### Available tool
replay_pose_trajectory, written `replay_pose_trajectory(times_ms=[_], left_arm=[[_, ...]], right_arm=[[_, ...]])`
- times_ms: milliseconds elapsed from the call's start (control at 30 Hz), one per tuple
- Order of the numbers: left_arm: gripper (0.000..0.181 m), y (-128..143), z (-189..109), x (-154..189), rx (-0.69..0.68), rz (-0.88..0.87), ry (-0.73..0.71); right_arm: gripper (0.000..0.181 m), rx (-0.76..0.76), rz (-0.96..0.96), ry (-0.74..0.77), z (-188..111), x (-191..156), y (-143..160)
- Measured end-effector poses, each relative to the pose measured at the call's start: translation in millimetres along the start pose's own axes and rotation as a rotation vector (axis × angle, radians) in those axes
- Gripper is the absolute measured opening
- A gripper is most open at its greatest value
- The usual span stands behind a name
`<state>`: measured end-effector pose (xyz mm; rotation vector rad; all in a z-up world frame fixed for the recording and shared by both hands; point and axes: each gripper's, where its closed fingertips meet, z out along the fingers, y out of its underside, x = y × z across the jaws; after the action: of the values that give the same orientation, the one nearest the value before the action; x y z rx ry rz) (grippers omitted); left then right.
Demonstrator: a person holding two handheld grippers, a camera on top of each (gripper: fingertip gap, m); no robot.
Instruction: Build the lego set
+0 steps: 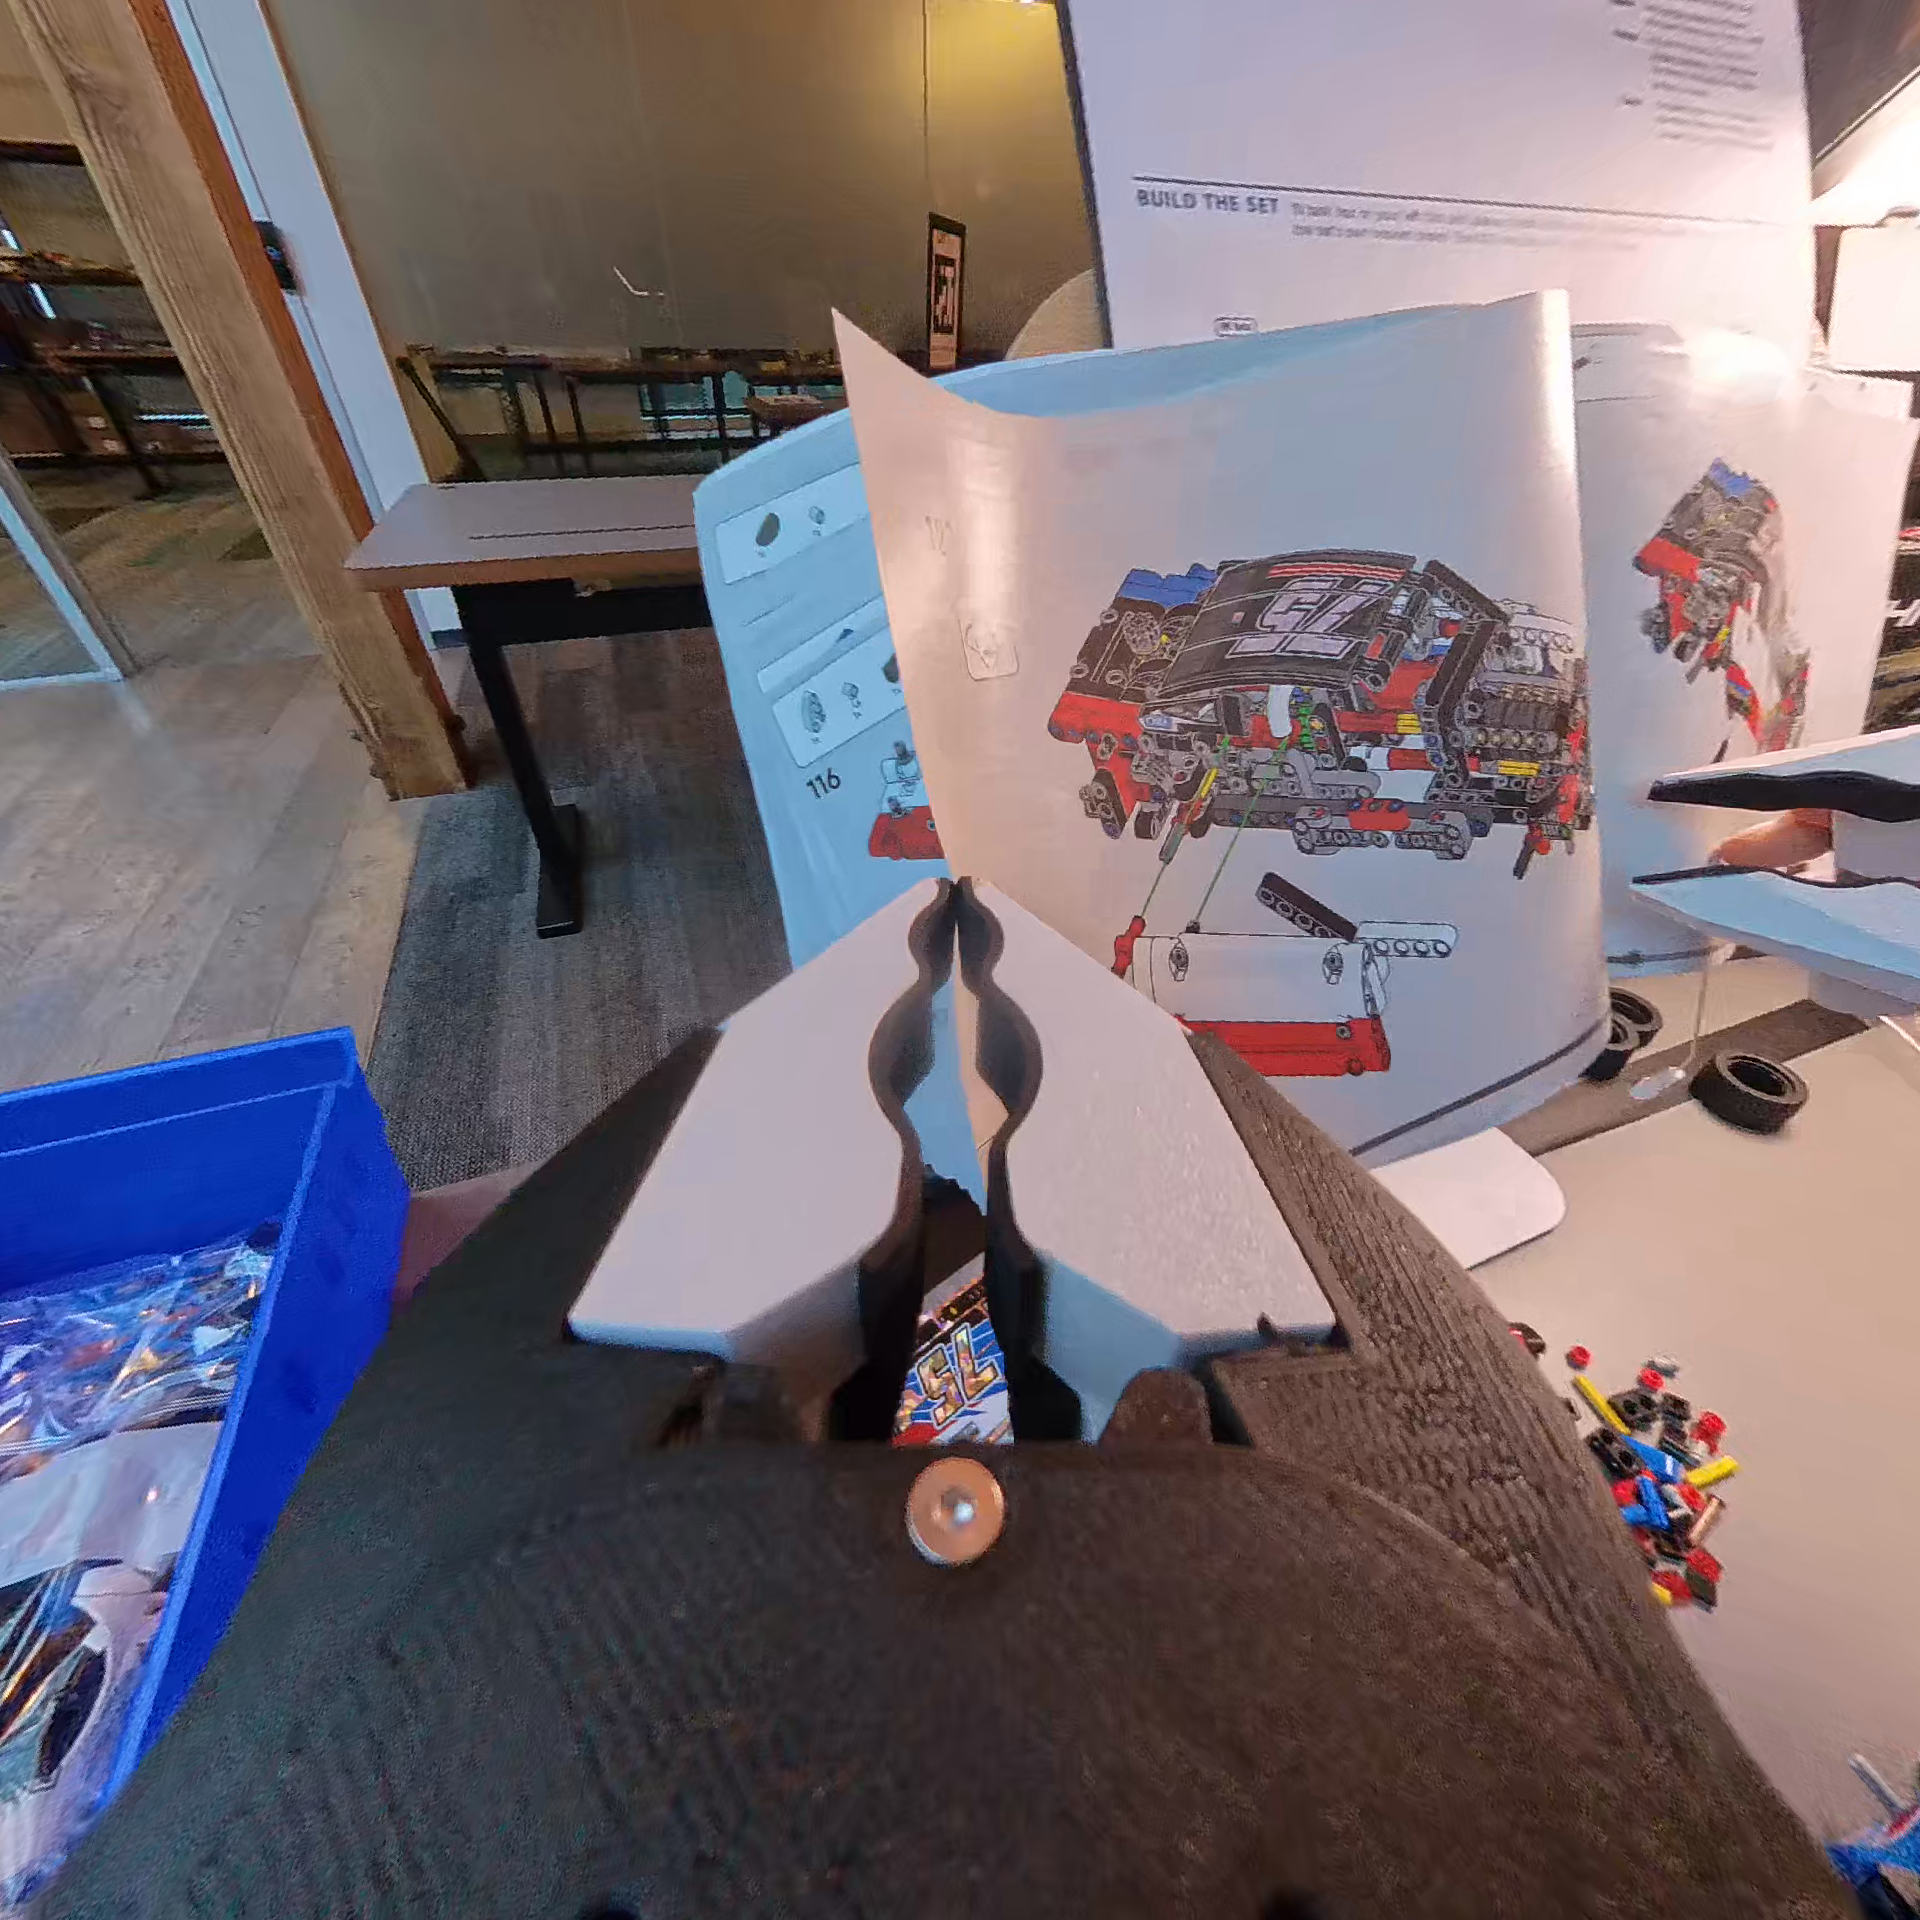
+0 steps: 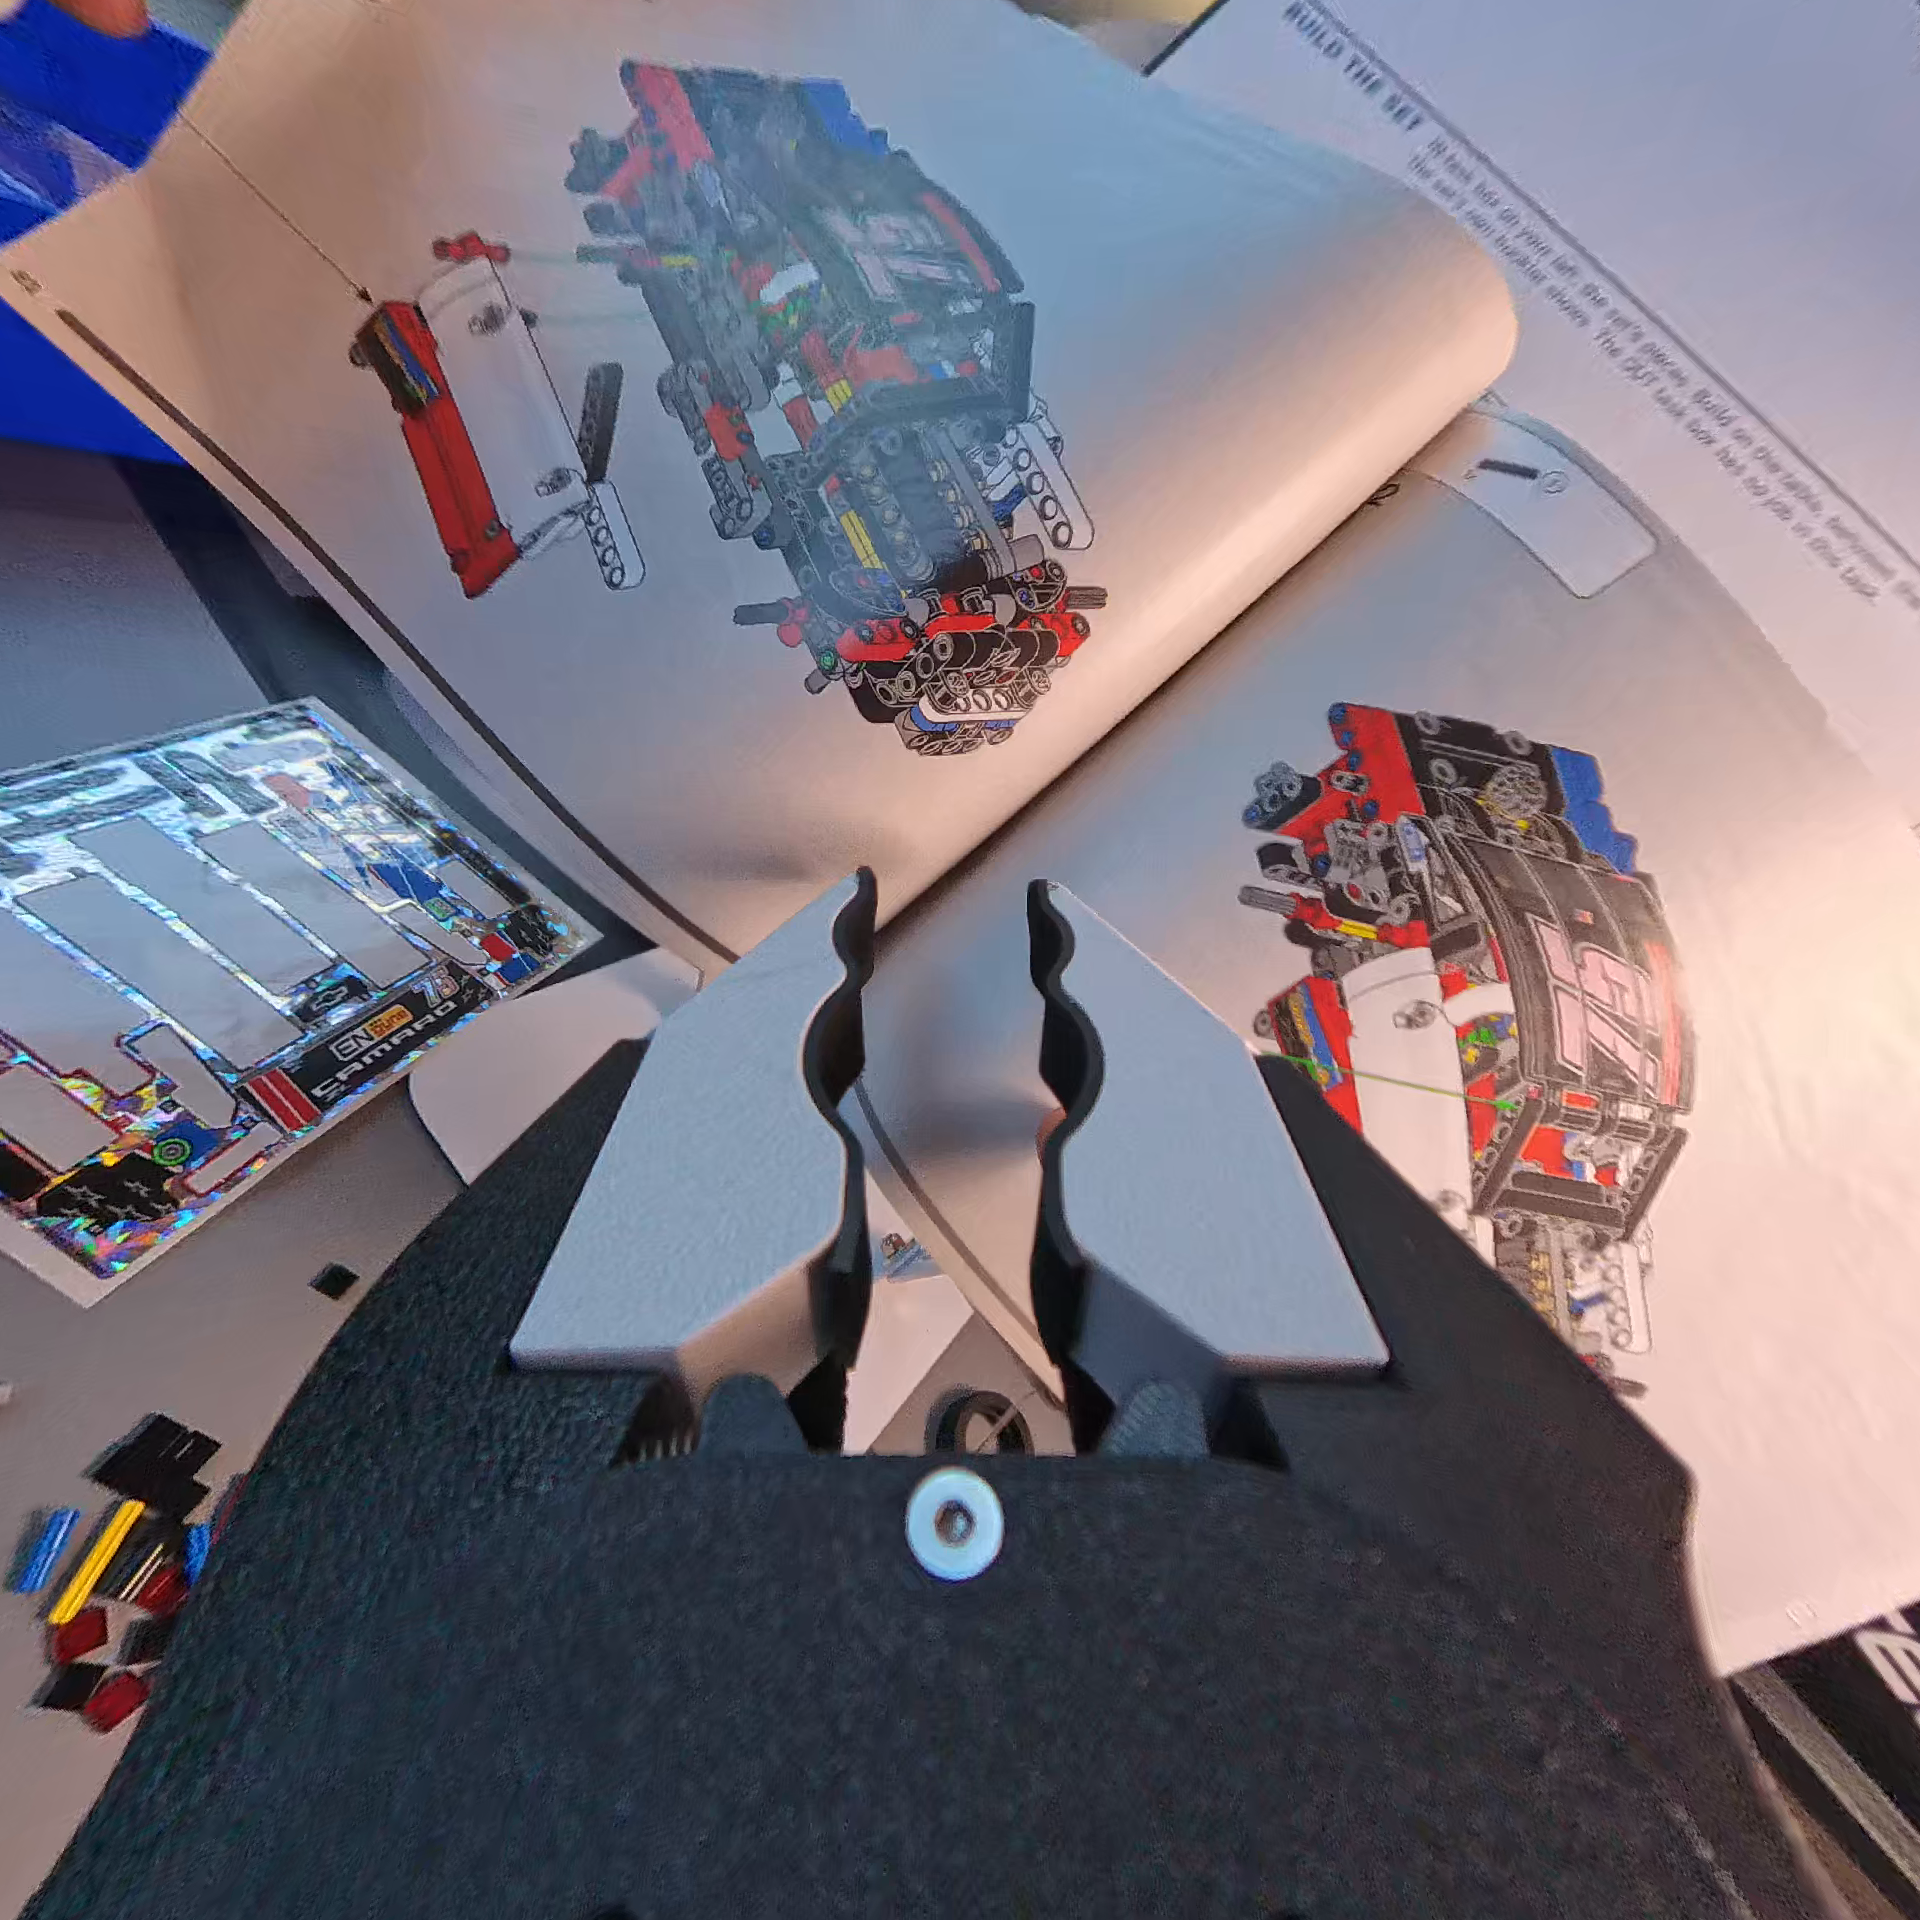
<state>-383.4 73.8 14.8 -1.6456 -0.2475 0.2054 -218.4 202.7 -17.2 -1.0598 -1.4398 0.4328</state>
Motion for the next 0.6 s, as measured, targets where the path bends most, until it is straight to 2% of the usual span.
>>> replay_pose_trajectory(times_ms=[67, 267, 600], left_arm=[[0.000, -3.9, 3.3, -11.3, 0.000, -0.007, -0.033], [0.000, -26.6, -4.8, -15.3, 0.062, 0.023, -0.049], [0.000, -37.4, -24.2, 2.7, 0.116, 0.008, 0.003]], right_arm=[[0.030, -0.090, -0.016, 0.012, 13.3, -4.3, 2.4], [0.033, -0.147, -0.147, 0.055, 31.3, -19.4, -5.1], [0.032, -0.103, -0.173, 0.100, 38.2, -14.9, -1.7]])
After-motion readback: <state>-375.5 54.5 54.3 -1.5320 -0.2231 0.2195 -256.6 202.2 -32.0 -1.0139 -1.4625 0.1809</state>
